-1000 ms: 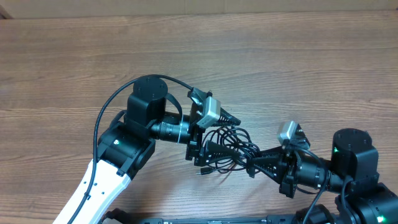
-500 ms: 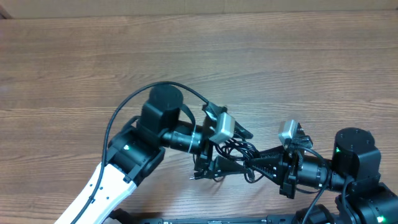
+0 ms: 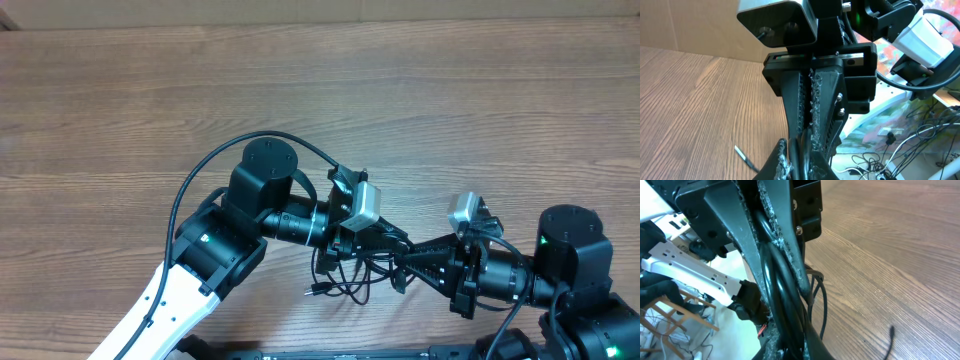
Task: Untangle cables
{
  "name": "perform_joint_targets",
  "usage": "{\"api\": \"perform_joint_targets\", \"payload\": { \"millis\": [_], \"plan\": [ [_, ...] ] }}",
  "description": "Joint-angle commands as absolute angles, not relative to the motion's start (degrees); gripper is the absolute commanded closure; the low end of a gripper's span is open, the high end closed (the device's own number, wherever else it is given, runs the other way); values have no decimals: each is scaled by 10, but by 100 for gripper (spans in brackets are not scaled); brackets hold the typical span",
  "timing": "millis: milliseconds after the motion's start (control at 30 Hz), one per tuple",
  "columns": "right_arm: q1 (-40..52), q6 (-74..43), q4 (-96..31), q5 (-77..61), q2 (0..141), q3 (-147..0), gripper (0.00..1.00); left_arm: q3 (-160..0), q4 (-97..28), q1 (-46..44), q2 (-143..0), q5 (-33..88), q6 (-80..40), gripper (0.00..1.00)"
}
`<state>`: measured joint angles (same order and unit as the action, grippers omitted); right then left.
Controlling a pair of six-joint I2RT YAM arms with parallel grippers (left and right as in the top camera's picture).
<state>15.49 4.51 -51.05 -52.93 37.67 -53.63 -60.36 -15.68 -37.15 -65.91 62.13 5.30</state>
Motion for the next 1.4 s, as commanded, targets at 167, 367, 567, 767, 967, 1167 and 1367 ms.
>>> {"api": "perform_joint_targets", "payload": {
  "millis": [167,367,567,767,967,1167,1367],
  "plan": [
    [157,43,-529,-523,373,-548,32,-609,-137,-375,-660,608,24,96],
    [157,59,-533,-521,373,-548,52,-609,-124,-375,-660,598,-5,96],
    [157,65,-533,-521,373,-548,96,-609,-124,-375,-660,596,-5,96],
    [157,65,-533,-521,373,-548,96,-609,-133,-375,-660,567,-5,96],
    [157,65,-533,-509,373,-548,38,-609,-134,-375,-660,553,-17,96],
    [157,65,-535,-397,373,-548,0,-609,-135,-375,-660,554,-17,96],
    [157,65,-535,-339,373,-548,0,-609,-137,-369,-660,554,-17,96]
  ]
}}
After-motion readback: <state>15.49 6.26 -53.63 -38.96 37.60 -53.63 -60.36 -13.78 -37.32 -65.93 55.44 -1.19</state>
